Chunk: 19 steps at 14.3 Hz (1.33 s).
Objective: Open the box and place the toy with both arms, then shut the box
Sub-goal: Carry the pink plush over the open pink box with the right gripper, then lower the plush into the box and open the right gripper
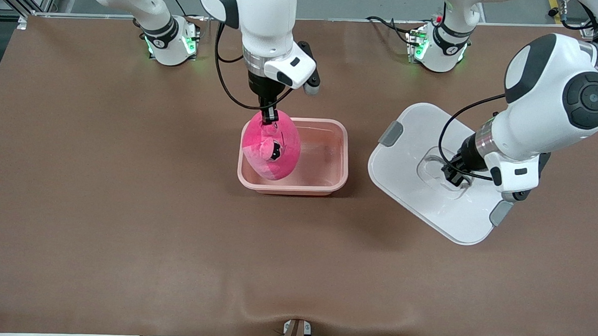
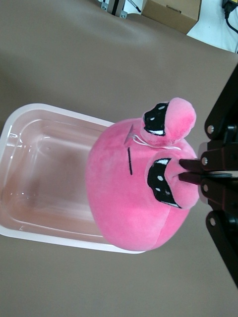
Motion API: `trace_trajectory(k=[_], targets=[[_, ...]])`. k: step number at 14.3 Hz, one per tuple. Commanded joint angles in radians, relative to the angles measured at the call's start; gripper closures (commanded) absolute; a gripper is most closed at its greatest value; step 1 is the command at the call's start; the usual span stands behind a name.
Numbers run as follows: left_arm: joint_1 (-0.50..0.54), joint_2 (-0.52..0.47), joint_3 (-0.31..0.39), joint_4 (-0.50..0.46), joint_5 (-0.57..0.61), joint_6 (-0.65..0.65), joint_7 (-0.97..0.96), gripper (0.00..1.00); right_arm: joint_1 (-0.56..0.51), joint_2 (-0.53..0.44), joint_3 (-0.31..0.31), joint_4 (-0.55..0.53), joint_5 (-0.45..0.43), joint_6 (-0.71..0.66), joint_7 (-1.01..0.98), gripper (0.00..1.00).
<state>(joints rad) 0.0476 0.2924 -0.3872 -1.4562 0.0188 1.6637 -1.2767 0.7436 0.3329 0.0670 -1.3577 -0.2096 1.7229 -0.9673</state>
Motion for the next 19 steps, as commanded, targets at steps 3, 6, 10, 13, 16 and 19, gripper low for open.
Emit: trace_trajectory(k=[3,6,10,13,16,19], targets=[[0.015,-0.029,-0.007,-0.015,-0.022,-0.016,0.022,1.0,0.003,-0.002,0.004,-0.008,-0.028,0.007,-0.013,1.0],[0.015,-0.029,-0.007,-0.016,-0.025,-0.018,0.022,1.0,0.003,0.002,0.004,-0.02,-0.028,0.007,-0.016,1.0],[0.015,-0.03,-0.007,-0.016,-0.029,-0.021,0.022,1.0,0.003,-0.003,0.004,-0.032,-0.027,-0.003,-0.018,1.0],[0.015,-0.029,-0.007,-0.015,-0.028,-0.025,0.023,1.0,0.003,-0.005,0.004,-0.049,-0.027,-0.006,-0.018,1.0],[0.015,-0.03,-0.007,-0.015,-0.028,-0.025,0.033,1.0,0.003,-0.009,0.002,-0.061,-0.027,-0.006,-0.018,1.0],[0.015,-0.029,-0.004,-0.015,-0.03,-0.032,0.036,1.0,0.005,-0.015,0.004,-0.083,-0.027,-0.003,-0.01,1.0]])
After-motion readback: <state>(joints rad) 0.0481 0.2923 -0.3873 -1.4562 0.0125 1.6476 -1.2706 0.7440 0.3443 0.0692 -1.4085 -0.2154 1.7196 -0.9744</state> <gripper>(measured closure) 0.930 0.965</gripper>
